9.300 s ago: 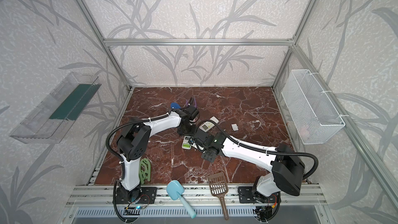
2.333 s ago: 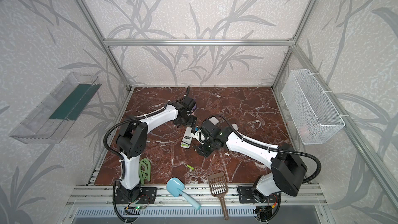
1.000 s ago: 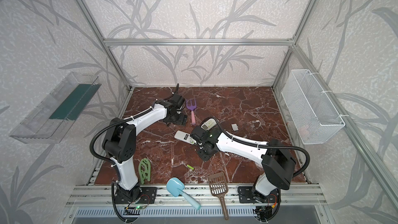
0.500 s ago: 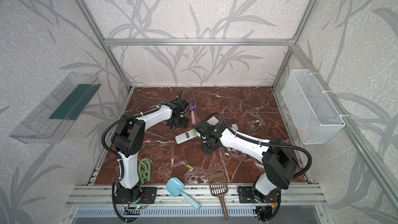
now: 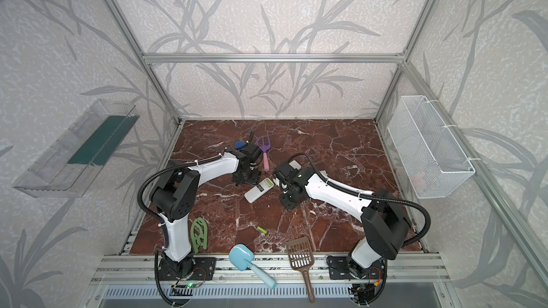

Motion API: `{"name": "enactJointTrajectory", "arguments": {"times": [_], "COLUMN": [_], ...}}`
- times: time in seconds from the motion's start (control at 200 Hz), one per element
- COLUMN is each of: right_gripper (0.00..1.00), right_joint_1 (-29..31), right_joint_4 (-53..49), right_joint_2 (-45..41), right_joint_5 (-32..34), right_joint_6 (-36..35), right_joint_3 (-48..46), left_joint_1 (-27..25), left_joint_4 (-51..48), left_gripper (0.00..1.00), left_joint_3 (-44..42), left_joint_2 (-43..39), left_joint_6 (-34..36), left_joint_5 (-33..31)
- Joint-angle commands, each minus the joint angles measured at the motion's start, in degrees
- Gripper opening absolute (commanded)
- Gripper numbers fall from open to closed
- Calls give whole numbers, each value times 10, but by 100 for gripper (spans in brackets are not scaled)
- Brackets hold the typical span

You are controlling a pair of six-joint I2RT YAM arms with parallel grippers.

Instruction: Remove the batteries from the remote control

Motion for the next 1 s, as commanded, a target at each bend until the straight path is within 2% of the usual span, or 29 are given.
{"name": "enactJointTrajectory", "arguments": {"times": [0.0,0.13,0.25,0.315,0.42,0.56,0.74,0.995], "right_gripper": [0,0,0,0,0,0,0,0], "right_joint_1": [-3,-9,-19,-23,-27,-27,-26,-25], "right_joint_4": [-4,-7,-9,-10,-7,16,43,58], "right_joint_2": [-14,-24,-37,-46,-62,-70,-57,-33], "right_joint_5": [4,8,10,16,19,-9,-28,-39], "right_joint_6": [-8,-10,-10,-8,-4,4,16,25], "right_joint_3": [13,4,-10,-18,-25,-27,-25,-19], "left_joint_1": [-10,-10,-10,-11,-20,-48,-92,-101], "left_joint_4": [-23,-18,-10,-5,17,40,57,55], "left_gripper": [77,81,92,94,94,94,91,83], "left_joint_3": [-16,-28,-38,-44,-60,-75,-86,-101], "left_joint_2": [-35,-64,-83,-91,-107,-112,-99,-82], "left_joint_6": [-10,1,10,10,8,-8,-33,-35], "left_joint_5": [-7,-24,-26,-23,1,33,38,12]}}
